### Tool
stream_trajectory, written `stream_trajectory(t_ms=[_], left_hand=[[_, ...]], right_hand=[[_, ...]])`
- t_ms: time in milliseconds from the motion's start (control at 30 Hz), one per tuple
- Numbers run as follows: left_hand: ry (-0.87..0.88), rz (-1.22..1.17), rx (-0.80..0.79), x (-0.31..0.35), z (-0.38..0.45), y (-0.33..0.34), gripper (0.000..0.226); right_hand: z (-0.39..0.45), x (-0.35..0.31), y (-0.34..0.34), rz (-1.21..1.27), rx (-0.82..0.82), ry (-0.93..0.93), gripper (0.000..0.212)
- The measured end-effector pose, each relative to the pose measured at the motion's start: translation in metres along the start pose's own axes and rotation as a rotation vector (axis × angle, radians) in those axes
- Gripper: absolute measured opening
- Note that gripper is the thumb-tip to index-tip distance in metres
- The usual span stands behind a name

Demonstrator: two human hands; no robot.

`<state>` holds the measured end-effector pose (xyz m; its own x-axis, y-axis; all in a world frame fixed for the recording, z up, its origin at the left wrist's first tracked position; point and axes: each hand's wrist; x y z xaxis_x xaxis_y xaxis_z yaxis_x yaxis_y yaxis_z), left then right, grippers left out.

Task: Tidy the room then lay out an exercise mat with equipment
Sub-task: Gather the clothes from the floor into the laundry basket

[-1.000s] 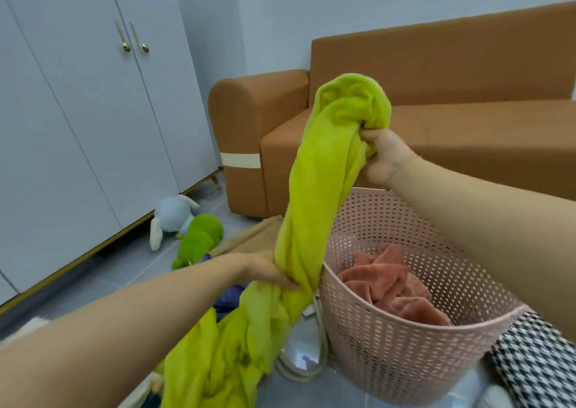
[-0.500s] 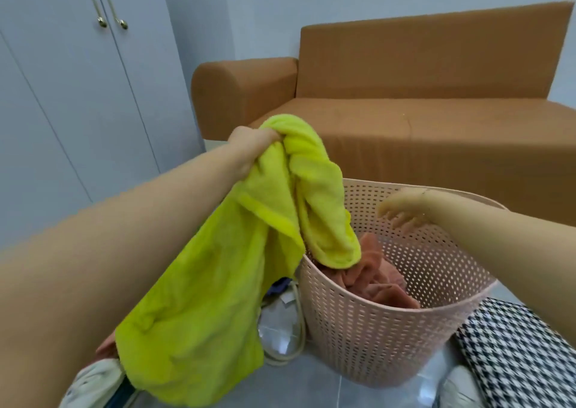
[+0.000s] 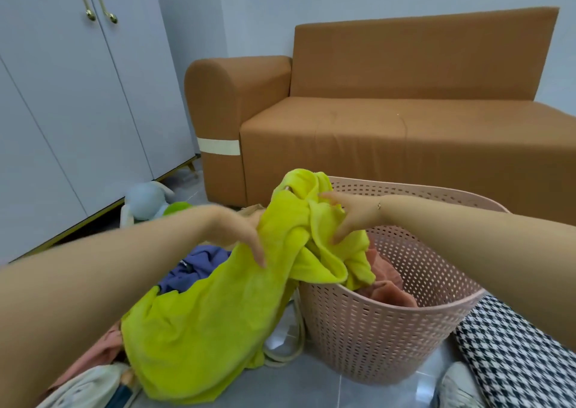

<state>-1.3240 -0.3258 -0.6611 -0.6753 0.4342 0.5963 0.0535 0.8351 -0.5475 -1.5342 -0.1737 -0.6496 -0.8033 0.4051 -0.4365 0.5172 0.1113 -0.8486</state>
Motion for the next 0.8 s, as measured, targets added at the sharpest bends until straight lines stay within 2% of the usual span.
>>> stream_trajectory(t_ms=[67, 100, 133, 200, 267, 300, 367, 433, 500, 600, 667, 700, 767, 800], left_hand=[[-0.017, 0.003, 0.009, -0.017, 0.013, 0.020, 0.135], [0.018, 0.006, 0.070, -0.022, 0.019, 0.029, 0.127], [0.081, 0.015, 0.155, -0.024, 0.028, 0.035, 0.108], [0.176, 0.040, 0.346, -0.020, 0.033, 0.041, 0.070], [0.195, 0.114, 0.460, -0.015, 0.029, 0.032, 0.056], [0.181, 0.195, 0.535, -0.015, 0.026, 0.023, 0.048], [0.126, 0.285, 0.746, -0.011, 0.014, 0.005, 0.023], [0.156, 0.139, 0.938, 0.003, -0.002, -0.005, 0.013], [0.270, -0.028, 1.038, 0.028, -0.014, -0.005, 0.008], [0.395, -0.230, 1.017, 0.077, -0.022, 0.006, 0.018], [0.429, -0.413, 0.818, 0.106, -0.023, 0.015, 0.028], [0.417, -0.477, 0.672, 0.115, -0.022, 0.017, 0.041], [0.380, -0.419, 0.416, 0.120, -0.020, 0.020, 0.064], [0.356, -0.299, 0.373, 0.115, -0.017, 0.019, 0.067]], right_hand=[[0.014, -0.009, 0.015, -0.045, -0.070, -0.005, 0.112], [0.020, -0.016, 0.023, -0.061, -0.084, -0.014, 0.110], [0.026, -0.021, 0.030, -0.092, -0.078, -0.033, 0.103], [0.032, -0.030, 0.040, -0.169, -0.026, -0.096, 0.068], [0.036, -0.032, 0.043, -0.190, -0.009, -0.082, 0.036], [0.036, -0.030, 0.043, -0.188, -0.020, -0.050, 0.031], [0.030, -0.026, 0.039, -0.158, -0.037, 0.014, 0.034], [0.019, -0.020, 0.031, -0.109, -0.048, 0.060, 0.043], [0.007, -0.011, 0.020, -0.079, -0.080, 0.103, 0.041], [-0.011, 0.006, -0.004, -0.128, -0.042, 0.204, 0.042], [-0.022, 0.022, -0.013, -0.298, -0.040, 0.324, 0.056], [-0.028, 0.028, -0.012, -0.392, -0.079, 0.384, 0.060], [-0.038, 0.041, -0.003, -0.501, -0.234, 0.499, 0.067], [-0.039, 0.048, 0.005, -0.526, -0.330, 0.531, 0.070]])
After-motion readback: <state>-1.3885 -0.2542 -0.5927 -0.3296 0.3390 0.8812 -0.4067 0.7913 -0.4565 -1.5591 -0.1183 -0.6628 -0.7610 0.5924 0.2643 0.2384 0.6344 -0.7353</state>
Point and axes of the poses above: each hand's wrist, its own z-axis towards the middle knuckle, its own y-axis out of the palm, x = y × z, and after that the axes turned 4 degrees about y, right-handed
